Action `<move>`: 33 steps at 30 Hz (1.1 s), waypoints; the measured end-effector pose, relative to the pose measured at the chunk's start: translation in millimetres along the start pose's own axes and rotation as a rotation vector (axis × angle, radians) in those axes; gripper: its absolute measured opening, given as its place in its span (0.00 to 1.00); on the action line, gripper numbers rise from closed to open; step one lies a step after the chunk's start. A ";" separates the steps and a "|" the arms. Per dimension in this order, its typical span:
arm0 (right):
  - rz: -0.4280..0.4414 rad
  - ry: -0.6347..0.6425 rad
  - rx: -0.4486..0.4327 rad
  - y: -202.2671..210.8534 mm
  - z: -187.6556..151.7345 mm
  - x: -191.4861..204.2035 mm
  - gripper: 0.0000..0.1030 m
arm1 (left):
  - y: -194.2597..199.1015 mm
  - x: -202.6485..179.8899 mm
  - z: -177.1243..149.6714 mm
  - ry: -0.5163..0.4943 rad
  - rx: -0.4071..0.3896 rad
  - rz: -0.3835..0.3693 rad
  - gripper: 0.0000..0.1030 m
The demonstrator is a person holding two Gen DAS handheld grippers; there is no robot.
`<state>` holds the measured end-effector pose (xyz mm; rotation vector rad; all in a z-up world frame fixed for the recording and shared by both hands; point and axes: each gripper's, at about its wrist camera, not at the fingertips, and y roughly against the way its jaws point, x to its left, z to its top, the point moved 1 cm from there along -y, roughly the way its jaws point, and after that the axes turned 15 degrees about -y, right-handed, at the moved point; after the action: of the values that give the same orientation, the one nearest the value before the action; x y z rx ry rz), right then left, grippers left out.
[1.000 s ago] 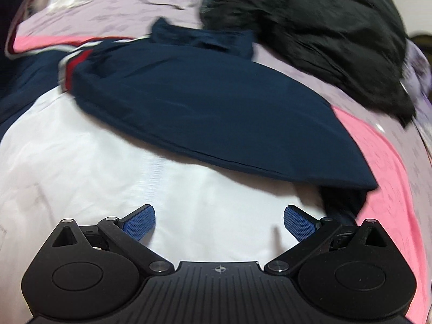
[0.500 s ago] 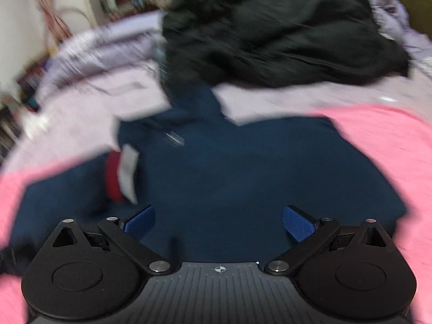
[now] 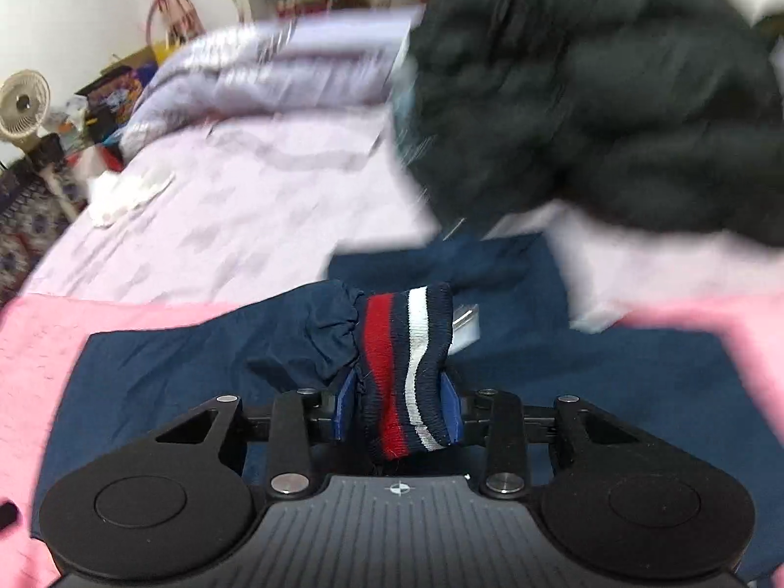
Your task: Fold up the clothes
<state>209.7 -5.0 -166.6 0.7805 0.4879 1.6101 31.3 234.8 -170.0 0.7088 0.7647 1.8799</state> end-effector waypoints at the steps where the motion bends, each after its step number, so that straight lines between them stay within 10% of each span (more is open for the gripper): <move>1: -0.038 0.035 -0.056 14.8 3.2 -10.4 0.36 | -1.1 -4.8 0.7 -0.013 -0.009 -0.009 0.66; 5: -0.202 0.137 -0.158 45.2 9.8 -67.5 0.39 | -7.1 -27.5 5.3 -0.081 -0.031 -0.049 0.67; 11: -0.391 0.074 0.000 1.1 -7.4 -145.5 0.41 | -24.4 -65.2 12.4 -0.218 -0.027 -0.083 0.68; 15: -0.426 0.000 0.085 -20.7 -10.3 -168.3 0.78 | -39.4 -77.1 10.7 -0.278 0.022 -0.041 0.68; 23: -0.244 -0.072 -0.152 45.5 -11.2 -155.0 0.85 | -23.4 -81.6 11.9 -0.302 -0.076 -0.046 0.80; 29: -0.127 0.197 0.044 9.2 -48.1 -129.2 0.86 | -55.8 -69.2 -16.6 -0.231 0.130 0.024 0.82; 33: -0.155 -0.016 0.206 -26.2 -40.4 -170.4 0.88 | -45.7 -48.8 -19.1 -0.148 0.148 0.036 0.82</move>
<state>207.9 -161.7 -249.2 0.8862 0.6937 1.4236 60.8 202.3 -224.0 0.9496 0.8058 1.7932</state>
